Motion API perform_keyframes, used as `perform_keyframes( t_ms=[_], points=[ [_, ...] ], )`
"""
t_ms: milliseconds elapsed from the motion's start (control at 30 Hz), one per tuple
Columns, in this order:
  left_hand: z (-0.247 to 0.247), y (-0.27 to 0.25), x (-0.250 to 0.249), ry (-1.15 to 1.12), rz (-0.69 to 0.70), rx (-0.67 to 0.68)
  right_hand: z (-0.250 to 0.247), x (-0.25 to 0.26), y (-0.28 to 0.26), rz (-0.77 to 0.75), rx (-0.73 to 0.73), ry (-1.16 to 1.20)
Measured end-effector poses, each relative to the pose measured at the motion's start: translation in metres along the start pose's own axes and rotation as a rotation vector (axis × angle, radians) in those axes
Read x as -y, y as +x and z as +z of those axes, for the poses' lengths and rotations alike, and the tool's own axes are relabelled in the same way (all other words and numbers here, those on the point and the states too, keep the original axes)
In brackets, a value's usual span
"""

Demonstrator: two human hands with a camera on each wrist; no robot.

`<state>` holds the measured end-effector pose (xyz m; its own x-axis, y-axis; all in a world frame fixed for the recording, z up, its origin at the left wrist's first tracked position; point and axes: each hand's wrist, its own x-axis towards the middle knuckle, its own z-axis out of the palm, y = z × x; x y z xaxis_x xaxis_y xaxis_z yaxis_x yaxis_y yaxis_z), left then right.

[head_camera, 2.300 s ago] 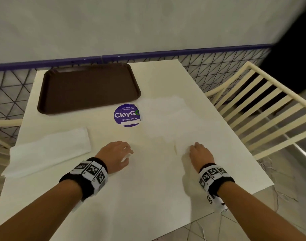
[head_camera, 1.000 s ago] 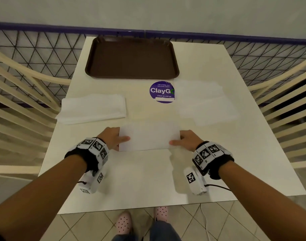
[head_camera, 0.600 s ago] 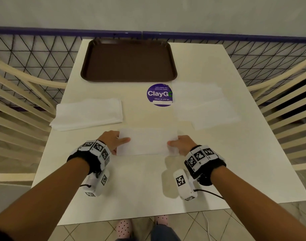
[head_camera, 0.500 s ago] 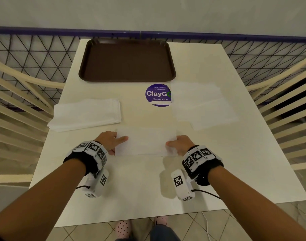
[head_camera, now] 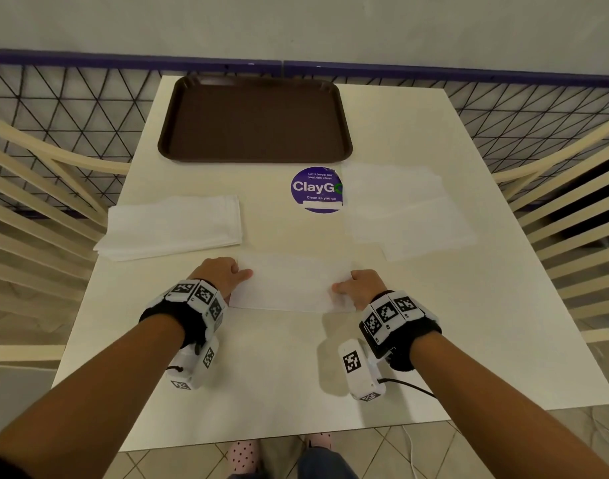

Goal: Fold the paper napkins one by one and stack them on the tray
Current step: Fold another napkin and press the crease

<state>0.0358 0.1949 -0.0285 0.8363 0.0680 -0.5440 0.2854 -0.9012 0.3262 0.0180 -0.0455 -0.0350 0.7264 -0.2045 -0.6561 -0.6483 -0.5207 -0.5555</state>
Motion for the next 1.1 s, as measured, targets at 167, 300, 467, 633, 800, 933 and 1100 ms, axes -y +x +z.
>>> perform_keyframes(
  t_ms=[167, 300, 467, 633, 800, 933, 1100],
  points=[
    [0.004, -0.008, -0.001, 0.014, 0.009, -0.112, 0.001, 0.001, 0.0, -0.005, 0.005, 0.01],
    [0.006, -0.015, -0.013, 0.301, 0.312, -0.291, 0.001, 0.001, 0.0, 0.005, 0.024, -0.001],
    [0.01, -0.02, -0.023, 0.688, 0.638, -0.325, 0.003, 0.002, -0.003, -0.007, 0.005, -0.027],
    [0.025, -0.03, -0.027, 0.513, 0.409, -0.11, 0.003, 0.005, -0.012, -0.003, -0.042, -0.087],
    [0.026, -0.037, -0.027, 0.499, 0.391, -0.101, 0.003, 0.009, -0.033, -0.064, -0.136, -0.113],
    [0.029, -0.037, -0.023, 0.495, 0.412, -0.14, 0.028, 0.007, -0.061, -0.405, -0.303, -0.722],
    [0.031, -0.038, -0.022, 0.487, 0.436, -0.192, 0.079, -0.002, -0.078, -0.534, -0.079, -1.012]
  ],
)
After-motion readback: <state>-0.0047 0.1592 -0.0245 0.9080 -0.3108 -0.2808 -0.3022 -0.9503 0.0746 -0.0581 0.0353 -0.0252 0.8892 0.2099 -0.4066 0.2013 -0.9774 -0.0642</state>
